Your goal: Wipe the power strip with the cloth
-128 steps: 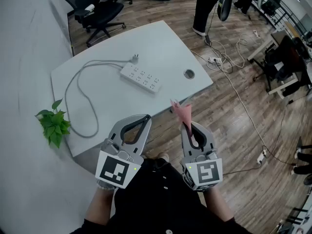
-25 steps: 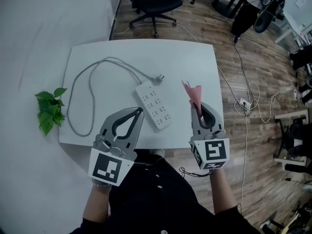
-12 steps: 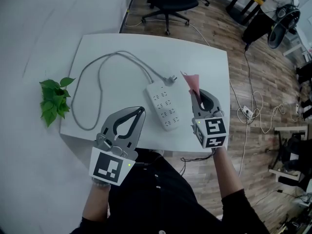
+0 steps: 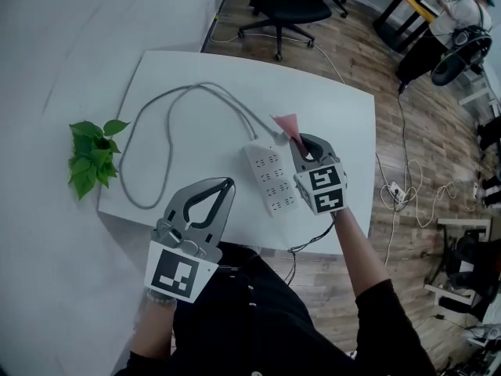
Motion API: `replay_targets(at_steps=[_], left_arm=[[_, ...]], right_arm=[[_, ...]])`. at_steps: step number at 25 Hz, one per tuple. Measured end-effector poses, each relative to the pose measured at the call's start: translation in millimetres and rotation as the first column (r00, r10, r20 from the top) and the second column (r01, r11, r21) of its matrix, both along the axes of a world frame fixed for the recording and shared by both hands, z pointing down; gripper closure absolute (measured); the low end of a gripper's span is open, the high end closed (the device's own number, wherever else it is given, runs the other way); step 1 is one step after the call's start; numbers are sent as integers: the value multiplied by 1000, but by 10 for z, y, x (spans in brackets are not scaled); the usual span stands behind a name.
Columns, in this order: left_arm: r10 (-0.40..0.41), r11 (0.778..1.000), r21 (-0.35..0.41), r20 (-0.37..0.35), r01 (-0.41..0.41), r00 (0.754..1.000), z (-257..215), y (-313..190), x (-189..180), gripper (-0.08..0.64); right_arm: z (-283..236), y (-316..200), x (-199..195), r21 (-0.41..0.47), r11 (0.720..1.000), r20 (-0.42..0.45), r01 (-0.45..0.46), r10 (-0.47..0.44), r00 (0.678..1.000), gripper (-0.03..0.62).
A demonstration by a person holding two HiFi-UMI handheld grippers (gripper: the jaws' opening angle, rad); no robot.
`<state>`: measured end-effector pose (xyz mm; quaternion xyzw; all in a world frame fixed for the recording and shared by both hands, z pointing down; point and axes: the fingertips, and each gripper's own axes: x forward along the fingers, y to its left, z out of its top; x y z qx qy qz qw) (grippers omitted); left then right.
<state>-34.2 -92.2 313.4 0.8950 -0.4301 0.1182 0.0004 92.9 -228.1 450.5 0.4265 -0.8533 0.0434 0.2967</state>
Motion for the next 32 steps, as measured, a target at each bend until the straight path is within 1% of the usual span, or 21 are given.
replay_targets(at_steps=[6, 8, 10, 12, 15, 17, 20, 26, 32], left_arm=[[-7, 1000, 6, -8, 7, 1000, 11, -38, -84, 548], [-8, 1000, 6, -5, 8, 1000, 29, -47, -122, 546], [-10, 1000, 4, -7, 10, 1000, 53, -52, -152, 548], [-5, 1000, 12, -4, 5, 1000, 61, -64, -171, 547], [-7, 1000, 2, 4, 7, 1000, 85, -66, -198, 548], [-10, 1000, -10, -1, 10, 1000, 104, -63, -186, 546], [-7, 1000, -7, 5, 7, 1000, 115, -65, -181, 547], [-22, 1000, 10, 12, 21, 1000, 102, -65, -230, 548], [-24, 1000, 10, 22, 23, 999, 116, -25, -252, 548]], right_arm=[[338, -157, -199, -74, 996, -55, 59, -63, 996, 535], [444, -194, -248, -95, 991, -89, 91, -99, 991, 535], [550, -210, -275, -119, 984, -135, 130, -146, 980, 535], [633, -241, -281, -140, 979, -173, 149, -172, 970, 535], [692, -284, -318, -155, 973, -217, 171, -202, 955, 535], [725, -270, -336, -172, 965, -239, 197, -235, 942, 535], [814, -224, -368, -204, 953, -268, 225, -275, 923, 535], [951, -165, -430, -257, 930, -290, 263, -334, 897, 535], [1001, -78, -456, -292, 913, -283, 286, -368, 886, 535]])
